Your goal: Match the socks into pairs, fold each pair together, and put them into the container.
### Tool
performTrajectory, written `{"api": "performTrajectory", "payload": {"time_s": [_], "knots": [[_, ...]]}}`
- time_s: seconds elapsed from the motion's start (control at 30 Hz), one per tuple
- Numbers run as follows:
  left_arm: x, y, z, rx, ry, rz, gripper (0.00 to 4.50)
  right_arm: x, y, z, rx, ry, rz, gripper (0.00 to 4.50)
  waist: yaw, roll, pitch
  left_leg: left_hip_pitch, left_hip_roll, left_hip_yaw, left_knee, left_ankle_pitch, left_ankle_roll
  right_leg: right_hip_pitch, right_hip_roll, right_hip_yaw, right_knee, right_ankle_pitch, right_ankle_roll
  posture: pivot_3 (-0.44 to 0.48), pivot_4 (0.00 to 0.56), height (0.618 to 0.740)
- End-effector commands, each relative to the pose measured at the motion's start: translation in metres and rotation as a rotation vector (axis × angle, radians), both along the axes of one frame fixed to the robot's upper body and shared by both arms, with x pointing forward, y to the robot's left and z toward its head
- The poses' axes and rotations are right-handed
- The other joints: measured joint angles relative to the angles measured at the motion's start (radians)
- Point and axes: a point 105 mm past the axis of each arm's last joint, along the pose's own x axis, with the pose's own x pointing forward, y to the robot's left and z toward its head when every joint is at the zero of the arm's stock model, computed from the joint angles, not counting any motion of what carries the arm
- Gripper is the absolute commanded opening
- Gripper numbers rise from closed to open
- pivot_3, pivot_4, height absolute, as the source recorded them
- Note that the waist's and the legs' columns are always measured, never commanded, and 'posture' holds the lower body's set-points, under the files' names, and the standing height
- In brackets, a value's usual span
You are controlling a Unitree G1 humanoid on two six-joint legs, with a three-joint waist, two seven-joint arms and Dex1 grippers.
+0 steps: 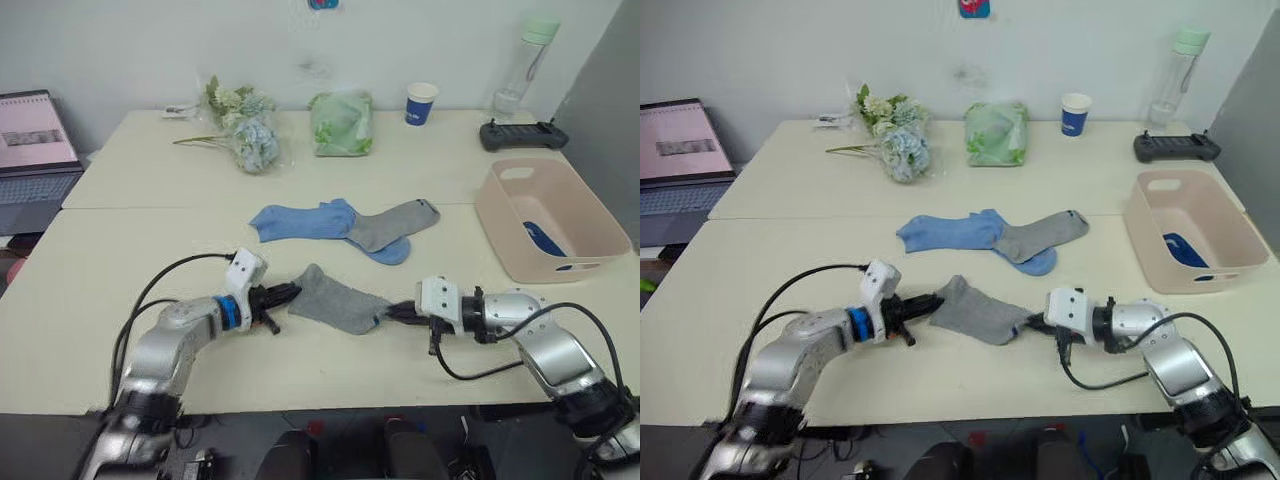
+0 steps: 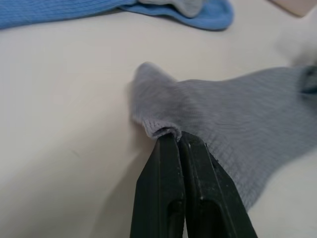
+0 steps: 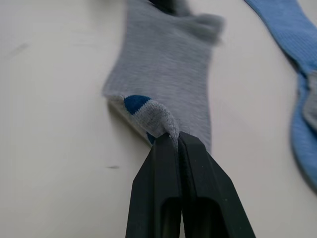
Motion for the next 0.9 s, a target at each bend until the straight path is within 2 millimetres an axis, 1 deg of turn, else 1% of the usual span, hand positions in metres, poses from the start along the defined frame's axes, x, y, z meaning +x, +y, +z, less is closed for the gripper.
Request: {"api": "performTrajectory", "payload": {"time_s": [0.03,0.1,0.2,0.3,0.33,0.4,0.43,0.5,0.53,0.63,0.67,0.7,0.83,0.87,0.9], "knots": [[-0.037,0.002,0.019,-0.018,-0.004,0.021,0.04,0.02,0.022,0.009,0.014,-0.108,0.039,0.0,0.002,0.0,0.0,0.0,0.0,0.0,0.0,0.0,0.0,0.0,0.0,-0.001,0.0,0.0,0.0,0.0,0.15,0.74],[-0.06,0.004,0.013,0.001,0.041,0.051,0.04,0.03,0.042,0.014,0.063,-0.127,0.066,0.0,0.003,0.001,0.0,0.001,0.003,-0.001,0.0,0.0,0.0,0.0,0.002,-0.001,0.001,0.0,0.0,0.0,0.15,0.74],[-0.08,0.0,0.014,-0.03,0.077,0.098,0.04,0.034,0.059,0.018,0.096,-0.12,0.127,0.0,0.015,0.001,0.0,0.003,0.004,-0.001,-0.001,0.0,-0.001,0.002,0.002,-0.001,0.001,0.0,-0.001,0.0,0.15,0.74],[-0.093,-0.011,0.012,-0.067,0.118,0.099,0.04,0.03,0.07,0.016,0.123,-0.082,0.192,0.0,0.035,0.001,0.0,0.002,0.002,-0.001,0.0,0.0,0.0,0.004,0.002,-0.002,-0.001,0.0,-0.001,0.0,0.15,0.74],[-0.092,-0.01,0.009,-0.058,0.119,0.122,0.04,0.027,0.072,0.016,0.138,-0.066,0.212,0.0,0.039,0.0,-0.001,0.002,0.001,-0.001,0.0,0.0,0.0,0.004,0.001,-0.002,-0.001,0.0,-0.001,0.0,0.15,0.74],[-0.092,-0.009,0.004,-0.052,0.123,0.149,0.0,0.026,0.072,0.017,0.159,-0.046,0.227,0.49,0.041,0.0,-0.001,0.003,0.0,-0.001,0.0,0.0,0.0,0.004,0.001,-0.002,-0.001,0.0,-0.001,0.0,0.15,0.74],[-0.092,-0.006,0.002,-0.038,0.124,0.163,0.21,0.027,0.07,0.018,0.156,-0.046,0.225,0.7,0.04,0.0,-0.001,0.003,0.001,-0.001,0.0,0.0,0.0,0.004,0.001,-0.002,-0.001,0.0,-0.001,0.0,0.15,0.74],[-0.094,0.0,-0.001,-0.023,0.132,0.174,0.64,0.029,0.059,0.02,0.149,-0.046,0.197,1.37,0.039,0.001,-0.001,0.003,0.001,0.0,0.0,0.0,0.0,0.004,0.001,-0.002,-0.001,0.0,-0.001,0.0,0.15,0.74],[-0.095,0.002,-0.001,-0.021,0.134,0.174,0.97,0.03,0.054,0.021,0.148,-0.049,0.184,1.76,0.039,0.001,-0.001,0.003,0.001,0.0,0.0,0.0,0.0,0.004,0.001,-0.002,-0.001,0.0,-0.001,0.0,0.15,0.74],[-0.101,0.022,-0.002,0.045,0.142,0.167,1.96,0.033,0.025,0.022,0.116,-0.052,0.069,2.86,0.041,0.0,-0.001,0.003,0.001,0.0,-0.001,0.0,0.0,0.004,0.001,-0.002,-0.002,0.0,-0.002,0.0,0.15,0.74],[-0.102,0.026,-0.001,0.058,0.143,0.168,2.29,0.033,0.02,0.023,0.109,-0.048,0.046,3.22,0.042,0.001,-0.001,0.002,0.001,0.0,-0.001,0.0,0.0,0.004,0.001,-0.002,-0.002,0.0,-0.002,0.0,0.15,0.74],[-0.105,0.031,-0.001,0.079,0.149,0.151,2.59,0.028,0.018,0.023,0.113,-0.03,0.039,3.55,0.042,0.001,-0.001,0.003,0.001,0.0,-0.001,0.0,0.0,0.003,0.001,-0.002,-0.002,0.0,-0.002,0.0,0.15,0.74],[-0.11,0.058,0.004,0.162,0.159,0.126,3.97,0.008,0.013,0.025,0.152,0.07,-0.004,3.6,0.037,0.001,0.0,0.003,0.003,0.0,-0.002,0.0,0.0,0.003,0.002,-0.002,-0.001,-0.001,-0.003,0.0,0.15,0.74],[-0.103,0.065,0.01,0.181,0.134,0.119,4.27,0.001,0.016,0.024,0.189,0.134,-0.035,3.6,0.036,0.001,0.0,0.003,0.003,0.0,-0.002,-0.001,0.001,0.003,0.002,-0.003,-0.001,-0.001,-0.004,0.0,0.15,0.74],[-0.096,0.069,0.016,0.198,0.103,0.094,4.27,-0.006,0.019,0.022,0.227,0.208,-0.066,3.6,0.036,0.001,0.0,0.003,0.004,0.0,-0.002,-0.002,0.004,0.003,0.002,-0.003,-0.001,-0.001,-0.004,0.0,0.15,0.74]]}}
